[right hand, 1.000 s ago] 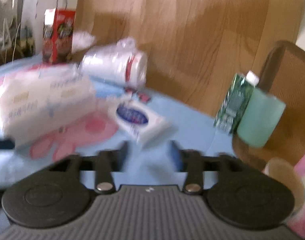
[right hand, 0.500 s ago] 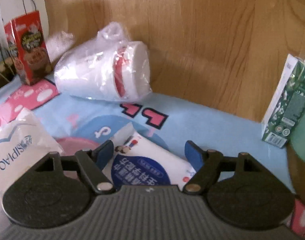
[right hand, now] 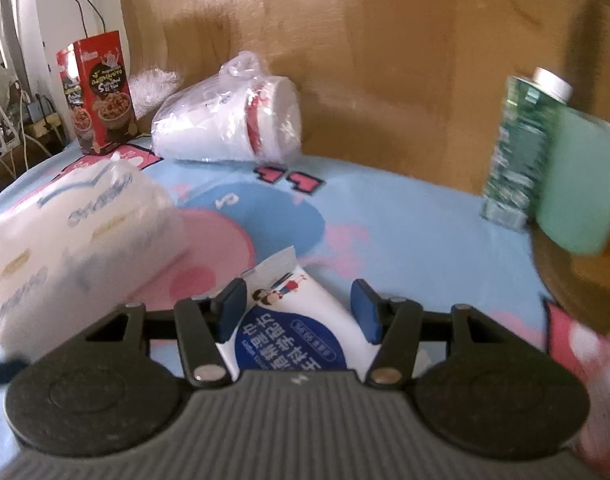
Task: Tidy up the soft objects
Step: 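Close the right gripper on the wet-wipe pack and lift it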
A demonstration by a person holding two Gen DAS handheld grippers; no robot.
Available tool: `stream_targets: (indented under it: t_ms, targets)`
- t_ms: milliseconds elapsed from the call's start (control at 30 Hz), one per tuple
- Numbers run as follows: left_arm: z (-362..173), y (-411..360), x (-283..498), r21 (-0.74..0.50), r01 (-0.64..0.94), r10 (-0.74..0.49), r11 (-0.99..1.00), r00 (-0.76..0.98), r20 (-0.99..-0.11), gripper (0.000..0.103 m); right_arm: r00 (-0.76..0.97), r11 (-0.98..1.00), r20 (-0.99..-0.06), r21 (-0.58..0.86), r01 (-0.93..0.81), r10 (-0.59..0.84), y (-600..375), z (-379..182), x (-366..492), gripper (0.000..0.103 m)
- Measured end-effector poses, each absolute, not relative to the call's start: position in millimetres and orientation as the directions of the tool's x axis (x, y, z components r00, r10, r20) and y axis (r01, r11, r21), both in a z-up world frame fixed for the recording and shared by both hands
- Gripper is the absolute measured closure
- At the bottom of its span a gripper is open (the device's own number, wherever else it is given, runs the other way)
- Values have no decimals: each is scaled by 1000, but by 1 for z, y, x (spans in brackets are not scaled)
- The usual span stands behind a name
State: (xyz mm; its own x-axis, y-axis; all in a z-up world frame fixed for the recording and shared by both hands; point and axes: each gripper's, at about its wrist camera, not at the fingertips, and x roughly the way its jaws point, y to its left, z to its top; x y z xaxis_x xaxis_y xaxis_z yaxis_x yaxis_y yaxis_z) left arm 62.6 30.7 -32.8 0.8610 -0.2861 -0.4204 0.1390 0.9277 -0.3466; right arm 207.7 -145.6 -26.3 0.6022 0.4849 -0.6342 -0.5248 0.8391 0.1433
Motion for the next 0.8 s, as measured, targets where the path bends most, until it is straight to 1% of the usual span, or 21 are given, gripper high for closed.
stream_targets:
  t_ms: [167,300,467,567,600,633,733,800]
  targets:
    - [-31,36,62,-373,136,-293,918,865,-406,1,622,851,-616,162,-500,483,-178,-26,164,43]
    - [-31,37,62,-377,135,-294,916,867,-404,1,625,842,-604,155,-517,495,-191,-25,118,43]
    - [-32,35,64,-373,149,-310,916,853,-421,1,629,831,-582,161,-532,516,-208,-25,59,43]
    - [-33,31,65,-360,169,-323,918,843,-429,1,655,826,-552,119,-550,516,-216,-26,26,41]
    - [-33,29,65,-352,175,-325,919,842,-431,1,668,828,-536,114,-548,516,-220,-26,19,35]
    - [-32,27,65,-344,185,-331,921,838,-434,1,684,832,-515,117,-542,518,-225,-25,12,27]
    - [-33,22,65,-333,235,-373,913,810,-452,1,735,847,-438,136,-515,517,-244,-19,-10,17]
    - [-32,17,62,-337,264,-405,904,784,-470,1,743,851,-428,147,-504,514,-253,-18,-19,15]
